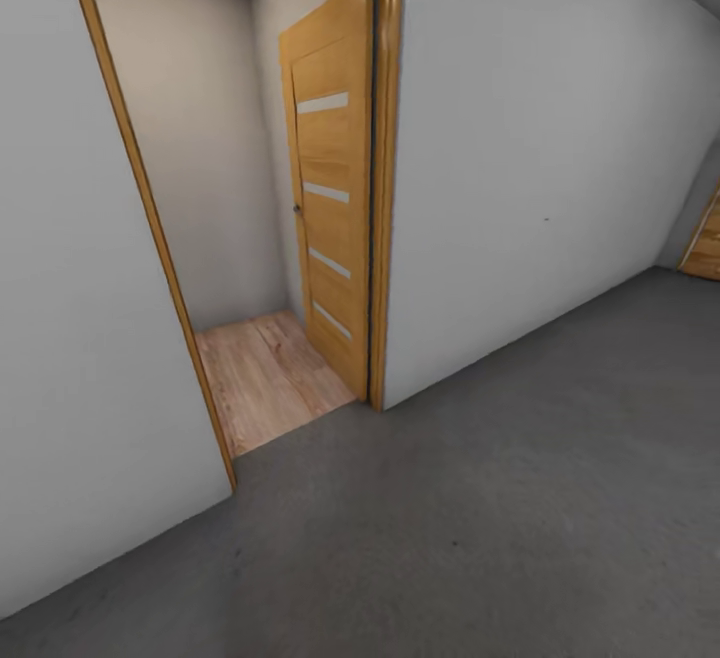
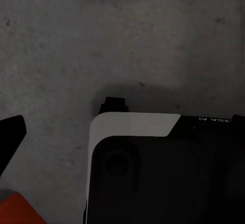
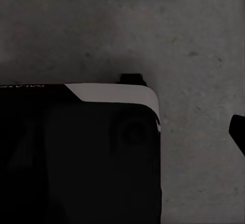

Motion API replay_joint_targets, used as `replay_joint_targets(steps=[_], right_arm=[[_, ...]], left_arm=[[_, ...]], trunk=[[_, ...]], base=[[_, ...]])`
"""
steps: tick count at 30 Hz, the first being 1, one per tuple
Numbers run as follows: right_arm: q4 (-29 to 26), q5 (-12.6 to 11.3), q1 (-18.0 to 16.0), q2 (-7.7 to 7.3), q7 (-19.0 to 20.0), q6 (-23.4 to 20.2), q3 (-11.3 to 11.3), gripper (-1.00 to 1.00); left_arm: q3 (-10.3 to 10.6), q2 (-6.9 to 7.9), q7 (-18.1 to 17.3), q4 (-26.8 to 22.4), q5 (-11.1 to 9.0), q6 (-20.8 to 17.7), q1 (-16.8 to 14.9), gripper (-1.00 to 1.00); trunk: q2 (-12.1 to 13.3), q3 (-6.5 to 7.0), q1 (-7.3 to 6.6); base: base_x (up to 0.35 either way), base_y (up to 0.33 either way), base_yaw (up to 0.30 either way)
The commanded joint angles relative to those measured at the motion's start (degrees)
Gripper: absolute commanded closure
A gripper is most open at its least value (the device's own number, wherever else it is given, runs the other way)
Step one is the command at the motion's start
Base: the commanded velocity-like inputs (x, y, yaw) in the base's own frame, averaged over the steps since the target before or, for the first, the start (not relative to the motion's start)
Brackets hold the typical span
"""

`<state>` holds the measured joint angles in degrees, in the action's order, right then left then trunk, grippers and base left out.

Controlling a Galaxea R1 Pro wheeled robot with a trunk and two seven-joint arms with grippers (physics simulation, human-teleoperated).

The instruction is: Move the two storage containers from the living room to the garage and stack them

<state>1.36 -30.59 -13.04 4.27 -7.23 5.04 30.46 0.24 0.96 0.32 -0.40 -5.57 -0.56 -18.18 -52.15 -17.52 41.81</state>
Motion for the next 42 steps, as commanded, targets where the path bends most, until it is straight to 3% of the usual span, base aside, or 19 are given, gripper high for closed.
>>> replay_joint_targets(steps=[1,12,42], right_arm=[[0.1,-0.5,-0.1,0.04,-0.1,0.2,0.5,-1.0],[0.1,-0.5,-0.1,-0.01,-0.1,0.3,0.4,-1.0],[0.1,0.2,-0.1,-0.15,-0.1,0.9,0.6,-1.0]], left_arm=[[0.1,0.0,0.0,0.0,-0.6,-0.1,0.0,-1.0],[0.1,0.0,0.0,0.0,-0.6,-0.1,0.0,-1.0],[0.1,0.0,0.0,0.0,-0.6,-0.1,0.0,-1.0]], trunk=[[0.0,-0.07,0.0],[0.0,-0.07,0.0],[0.0,0.36,0.0]], base=[[0.0,0.0,-0.243],[0.0,0.0,-0.212],[0.0,0.0,-0.005]])
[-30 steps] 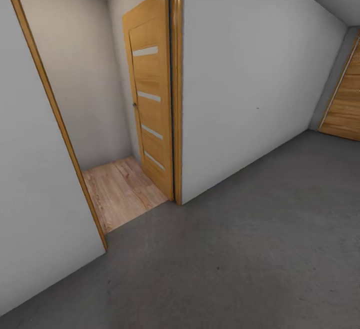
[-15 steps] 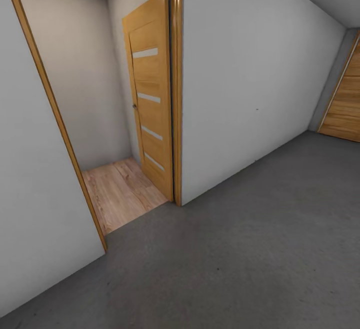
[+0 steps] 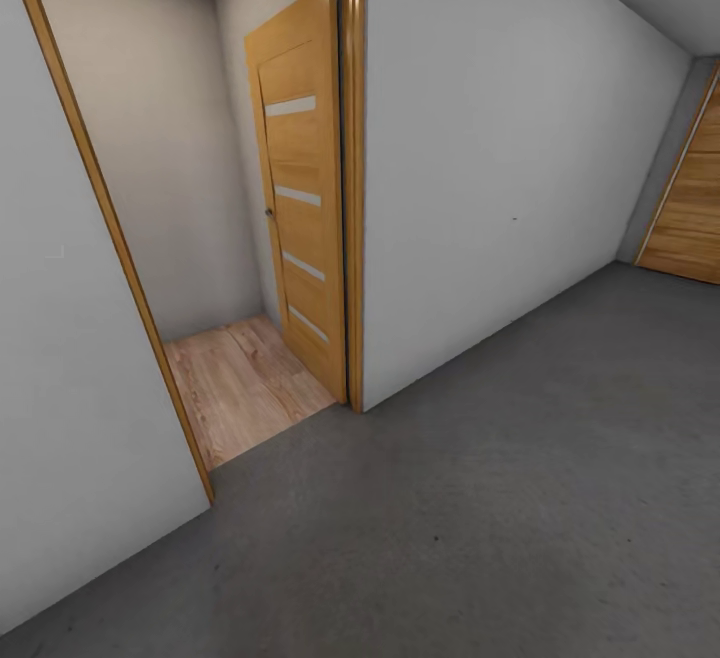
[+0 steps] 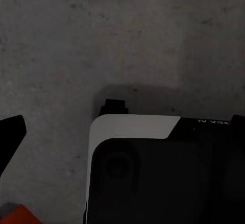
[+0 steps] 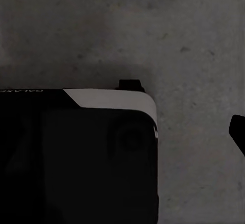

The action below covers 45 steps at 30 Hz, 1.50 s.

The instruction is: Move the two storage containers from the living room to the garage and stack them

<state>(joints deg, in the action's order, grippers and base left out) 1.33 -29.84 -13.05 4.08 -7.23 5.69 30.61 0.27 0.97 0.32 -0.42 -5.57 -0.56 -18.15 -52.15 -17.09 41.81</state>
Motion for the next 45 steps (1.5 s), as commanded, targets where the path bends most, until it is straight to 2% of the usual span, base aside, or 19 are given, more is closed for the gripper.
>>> replay_joint_targets(steps=[1,19,35,45], right_arm=[[0.1,-0.7,-0.1,0.05,-0.1,0.3,0.5,-1.0],[0.2,-0.4,-0.1,0.05,-0.1,0.4,0.5,-1.0],[0.2,-0.6,-0.1,0.05,-0.2,0.3,0.6,-1.0],[0.3,-0.5,2.8,-0.03,-0.1,1.4,0.6,-1.0]], left_arm=[[0.1,0.0,0.0,0.0,-0.6,-0.1,0.0,-1.0],[0.3,-0.06,0.0,-0.2,-0.5,-0.1,0.0,-1.0],[0.4,-0.16,-0.1,0.2,-1.0,-1.1,0.0,-1.0],[0.4,-0.25,-0.5,0.2,-1.0,-1.1,3.6,-1.0]], trunk=[[0.0,-0.07,0.0],[0.0,-0.07,0.0],[0.0,-0.07,0.0],[0.0,-0.07,0.0]], base=[[0.0,0.0,0.0],[0.023,0.0,0.0],[0.308,0.0,0.0],[0.324,0.0,0.0]])
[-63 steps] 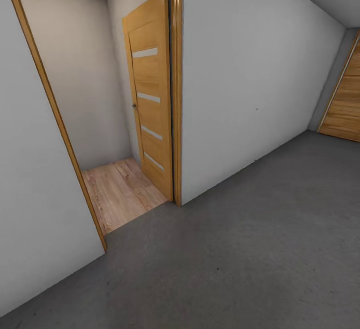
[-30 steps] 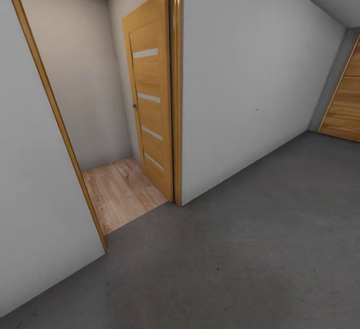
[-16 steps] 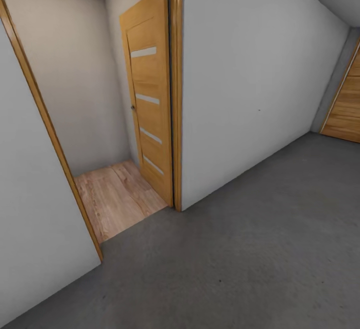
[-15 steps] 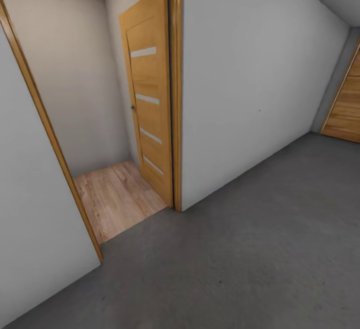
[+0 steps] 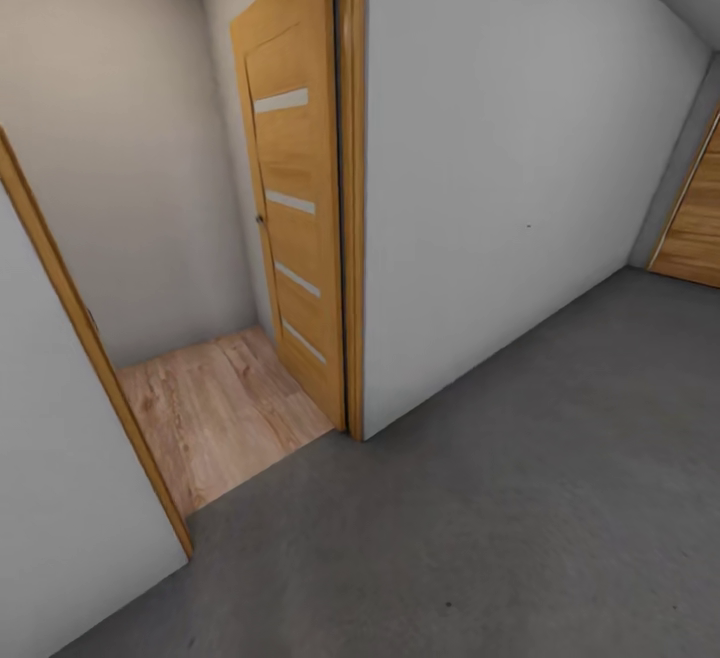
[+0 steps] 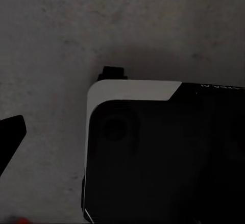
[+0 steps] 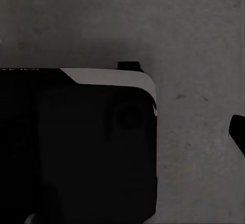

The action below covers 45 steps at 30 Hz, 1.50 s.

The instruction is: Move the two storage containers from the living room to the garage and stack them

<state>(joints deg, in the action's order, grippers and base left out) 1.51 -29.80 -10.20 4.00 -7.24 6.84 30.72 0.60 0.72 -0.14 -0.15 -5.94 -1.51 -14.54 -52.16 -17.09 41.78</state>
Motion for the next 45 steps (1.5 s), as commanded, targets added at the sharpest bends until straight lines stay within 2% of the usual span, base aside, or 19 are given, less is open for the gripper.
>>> replay_joint_targets(steps=[1,9,16,45], right_arm=[[0.2,-0.5,0.0,0.05,-0.1,0.4,0.5,-1.0],[0.2,-0.4,0.1,-0.27,-0.1,0.5,0.5,-1.0],[0.2,-0.3,0.1,-0.8,-0.1,0.5,0.5,-1.0],[0.2,-0.3,0.1,-0.78,-0.1,0.5,0.5,-1.0]], left_arm=[[0.1,-0.11,-0.6,0.0,-0.6,-0.1,0.5,-1.0],[0.1,-0.02,-2.8,0.0,-0.7,0.1,1.7,-1.0],[0.1,-0.1,-2.9,0.0,-0.6,0.4,1.8,-1.0],[0.1,-0.1,-2.9,0.0,-0.6,0.7,1.8,-1.0]], trunk=[[0.0,-0.06,0.04],[0.0,-0.06,0.04],[0.0,-0.06,0.04],[0.0,-0.06,0.04]], base=[[0.324,0.0,0.0],[0.325,0.0,0.0],[0.326,0.0,0.0],[0.326,0.0,0.006]])
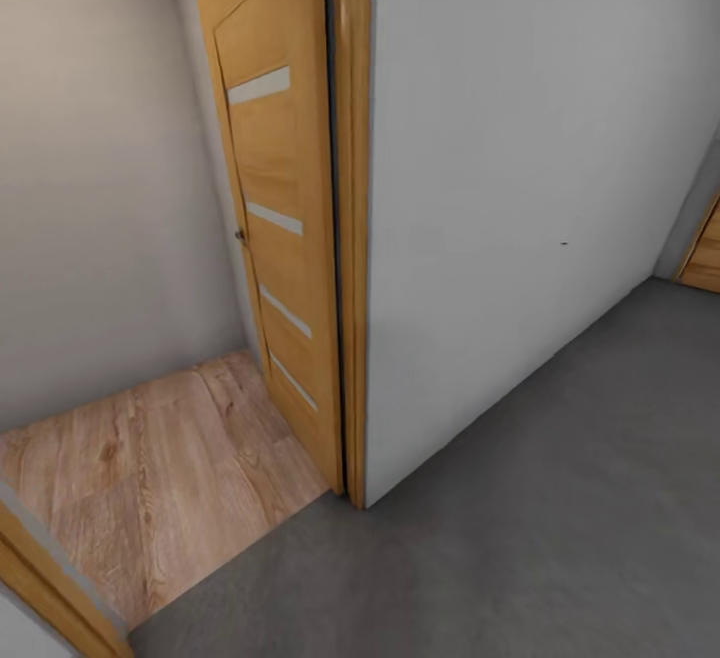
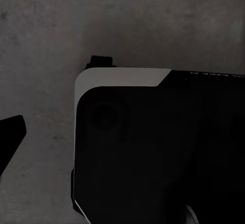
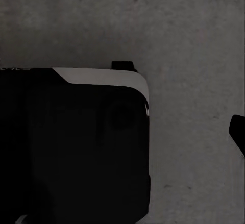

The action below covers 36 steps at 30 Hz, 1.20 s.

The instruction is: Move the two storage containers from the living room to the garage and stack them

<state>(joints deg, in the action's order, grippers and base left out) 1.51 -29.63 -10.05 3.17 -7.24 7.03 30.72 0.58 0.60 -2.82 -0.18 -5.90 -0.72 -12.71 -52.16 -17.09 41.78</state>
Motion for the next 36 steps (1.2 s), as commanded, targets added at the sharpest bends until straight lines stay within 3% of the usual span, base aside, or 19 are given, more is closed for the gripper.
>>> replay_joint_targets(steps=[1,36], right_arm=[[0.2,-0.5,-0.1,0.05,-0.1,0.3,0.5,-1.0],[0.2,-0.6,-0.1,-0.01,-0.1,0.4,0.5,-1.0]], left_arm=[[0.1,0.02,-0.3,0.0,-0.6,-0.1,0.0,-1.0],[0.1,-0.06,-0.3,0.0,-0.6,-0.1,0.0,-1.0]], trunk=[[0.0,-0.07,0.04],[0.0,-0.07,0.04]], base=[[0.326,0.0,0.187],[0.326,0.0,0.266]])
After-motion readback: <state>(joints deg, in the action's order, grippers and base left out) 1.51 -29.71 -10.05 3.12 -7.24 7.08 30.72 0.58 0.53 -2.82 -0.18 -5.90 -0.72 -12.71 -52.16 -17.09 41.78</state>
